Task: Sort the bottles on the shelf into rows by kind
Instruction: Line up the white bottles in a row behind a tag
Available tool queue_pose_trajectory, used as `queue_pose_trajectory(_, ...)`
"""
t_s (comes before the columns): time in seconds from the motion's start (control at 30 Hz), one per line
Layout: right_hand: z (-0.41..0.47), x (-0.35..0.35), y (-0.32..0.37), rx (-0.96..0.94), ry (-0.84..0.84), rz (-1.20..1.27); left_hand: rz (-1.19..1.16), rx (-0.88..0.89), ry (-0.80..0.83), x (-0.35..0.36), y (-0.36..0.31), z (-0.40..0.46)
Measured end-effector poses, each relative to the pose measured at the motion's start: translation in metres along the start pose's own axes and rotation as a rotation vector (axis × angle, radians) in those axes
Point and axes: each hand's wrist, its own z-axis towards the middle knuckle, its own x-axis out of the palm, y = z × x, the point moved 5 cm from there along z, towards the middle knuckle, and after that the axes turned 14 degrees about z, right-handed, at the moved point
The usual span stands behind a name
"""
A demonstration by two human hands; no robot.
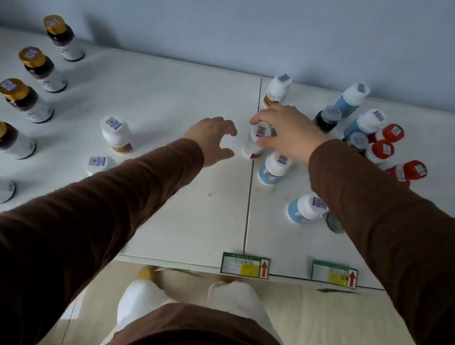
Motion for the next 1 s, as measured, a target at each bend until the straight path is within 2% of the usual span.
queue_pose_trajectory(0.1, 0.005, 0.001, -0.011, -0.049, 0.063, 0.000, -0.077, -0.081, 0.009, 0.026, -0.020, 0.011)
queue_pose_trajectory(0.27, 0.015, 0.004, -0.018, -0.122, 0.092, -0.010, -0.209, -0.188, -0.082, 0.038, -0.038, 0.023)
queue_pose_trajectory(0.4, 0.022, -0.011, -0.024, -0.133, -0.004, 0.083, -0.547, -0.248, -0.091, 0.039, -0.032, 0.018)
queue_pose_trajectory(0.57, 0.025, -0.049, -0.023, -0.079, -0.138, 0.398, -0.972, -0.221, -0.167, 0.008, -0.030, 0.012)
queue_pose_trajectory(0.63, 0.027, -0.062, -0.019, -0.056, -0.166, 0.582, -1.227, -0.165, -0.105, -0.006, -0.035, 0.010)
queue_pose_trajectory(0.77, 0.027, -0.077, -0.008, -0.039, -0.199, 0.817, -1.624, -0.073, 0.158, -0.027, -0.046, 0.002)
queue_pose_trajectory(0.87, 0.025, -0.077, -0.002, -0.021, -0.163, 0.937, -1.744, -0.063, 0.254, -0.033, -0.049, -0.002)
queue_pose_trajectory(1.0, 0.023, -0.074, 0.004, -0.049, -0.134, 0.911, -1.758, -0.064, 0.228, -0.035, -0.046, -0.010)
